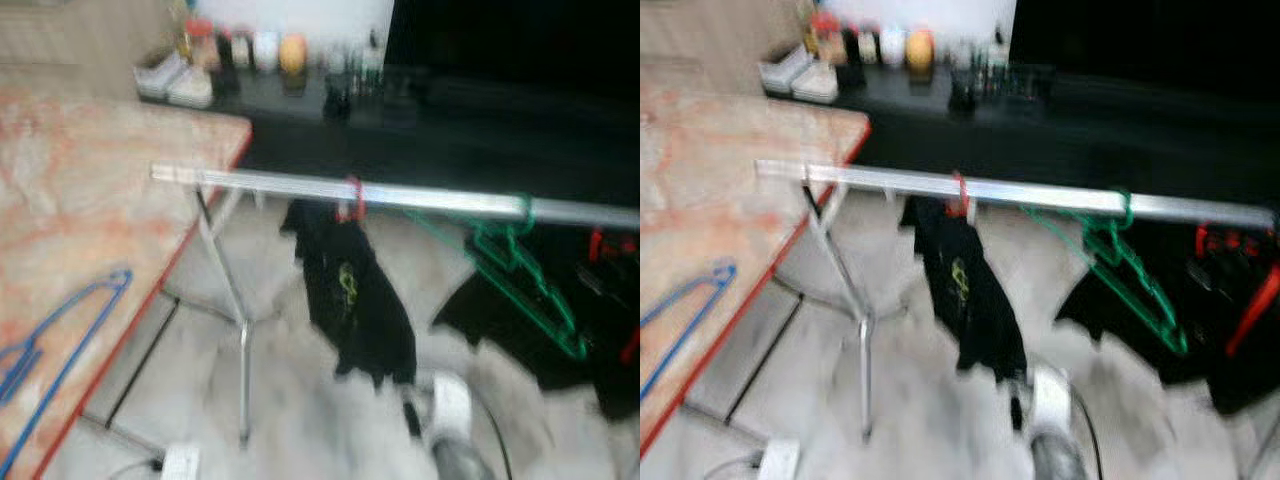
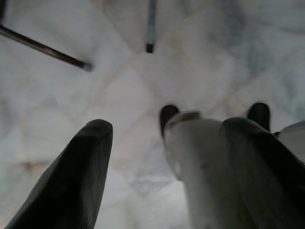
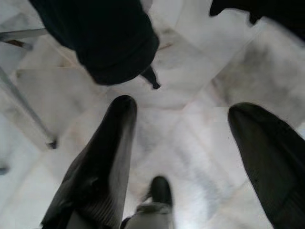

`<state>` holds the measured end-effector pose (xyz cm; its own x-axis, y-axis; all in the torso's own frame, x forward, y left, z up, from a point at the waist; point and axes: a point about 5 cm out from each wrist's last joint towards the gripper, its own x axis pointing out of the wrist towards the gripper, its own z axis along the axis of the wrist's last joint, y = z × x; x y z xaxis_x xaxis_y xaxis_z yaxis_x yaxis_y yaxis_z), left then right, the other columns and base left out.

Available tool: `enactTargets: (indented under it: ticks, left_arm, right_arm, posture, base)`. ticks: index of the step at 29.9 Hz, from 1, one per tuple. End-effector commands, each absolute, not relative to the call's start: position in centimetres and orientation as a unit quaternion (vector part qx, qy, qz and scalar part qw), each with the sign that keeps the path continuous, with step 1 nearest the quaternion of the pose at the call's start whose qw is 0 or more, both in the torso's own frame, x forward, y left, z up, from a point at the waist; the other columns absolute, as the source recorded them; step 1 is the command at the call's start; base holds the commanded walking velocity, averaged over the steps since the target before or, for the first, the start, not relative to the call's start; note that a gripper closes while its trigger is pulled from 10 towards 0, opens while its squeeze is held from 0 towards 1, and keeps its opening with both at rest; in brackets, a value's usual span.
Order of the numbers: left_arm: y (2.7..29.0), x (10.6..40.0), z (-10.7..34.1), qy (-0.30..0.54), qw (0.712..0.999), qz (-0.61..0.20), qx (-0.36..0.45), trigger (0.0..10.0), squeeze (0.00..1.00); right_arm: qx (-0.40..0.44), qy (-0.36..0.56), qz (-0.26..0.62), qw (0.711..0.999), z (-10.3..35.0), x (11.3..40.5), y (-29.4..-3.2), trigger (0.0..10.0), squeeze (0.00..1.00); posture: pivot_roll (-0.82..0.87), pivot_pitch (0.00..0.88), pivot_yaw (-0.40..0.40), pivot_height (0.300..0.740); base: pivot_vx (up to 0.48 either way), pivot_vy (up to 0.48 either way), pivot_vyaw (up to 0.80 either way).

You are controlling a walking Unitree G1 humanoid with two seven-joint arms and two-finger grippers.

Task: Hang hanger

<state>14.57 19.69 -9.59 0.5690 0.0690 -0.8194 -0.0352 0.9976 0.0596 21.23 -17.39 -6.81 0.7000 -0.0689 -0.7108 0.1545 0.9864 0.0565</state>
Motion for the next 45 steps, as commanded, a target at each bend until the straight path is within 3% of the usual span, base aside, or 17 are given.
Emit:
enactTargets:
  ticks: [1, 17, 21, 37, 38, 40, 45]
  left_arm:
    - [20.0, 13.0, -10.2, 0.49, 0.871, 0.034, 0.026, 10.0, 0.0]
    - [19.7, 12.7, -10.3, 0.493, 0.869, 0.029, 0.03, 10.0, 0.0]
    - [19.8, 12.9, -10.2, 0.492, 0.87, 0.027, 0.033, 10.0, 0.0]
    - [20.1, 12.7, -10.3, 0.495, 0.868, 0.025, 0.04, 10.0, 0.0]
    - [20.1, 12.7, -10.2, 0.495, 0.868, 0.025, 0.04, 10.0, 0.0]
    - [20.2, 12.7, -10.2, 0.494, 0.868, 0.027, 0.04, 10.0, 0.0]
    - [20.1, 12.7, -10.3, 0.496, 0.867, 0.028, 0.039, 10.0, 0.0]
  right_arm:
    - [0.062, 0.389, -0.057, 0.917, -7.1, 20.9, -16.8, 10.0, 0.0]
    - [0.081, 0.328, -0.054, 0.94, -6.2, 21.6, -16.7, 10.0, 0.0]
    - [0.052, 0.113, -0.052, 0.991, -0.6, 23.2, -23.1, 10.0, 0.0]
    - [0.092, 0.038, -0.008, 0.995, 3.4, 26.4, -21.6, 10.0, 0.0]
    - [0.122, 0.029, 0.011, 0.992, 4.5, 27.6, -21.1, 10.0, 0.0]
    - [0.099, -0.004, 0.081, 0.992, 6.7, 29.5, -19.5, 10.0, 0.0]
    - [0.067, -0.041, 0.142, 0.987, 9.1, 31.3, -17.1, 10.0, 0.0]
  posture:
    - [-0.01, 0.082, -0.038, 0.74]
    - [-0.04, 0.083, -0.052, 0.74]
    - [-0.04, 0.081, -0.048, 0.74]
    - [-0.03, 0.082, -0.033, 0.74]
    - [-0.03, 0.082, -0.031, 0.74]
    - [-0.04, 0.081, -0.03, 0.74]
    - [-0.02, 0.082, -0.037, 0.74]
  base:
    - [0.0, 0.0, 0.0]
    - [0.0, 0.0, 0.0]
    - [0.0, 0.0, 0.0]
    - [0.0, 0.0, 0.0]
    - [0.0, 0.0, 0.0]
    - [0.0, 0.0, 0.0]
    - [0.0, 0.0, 0.0]
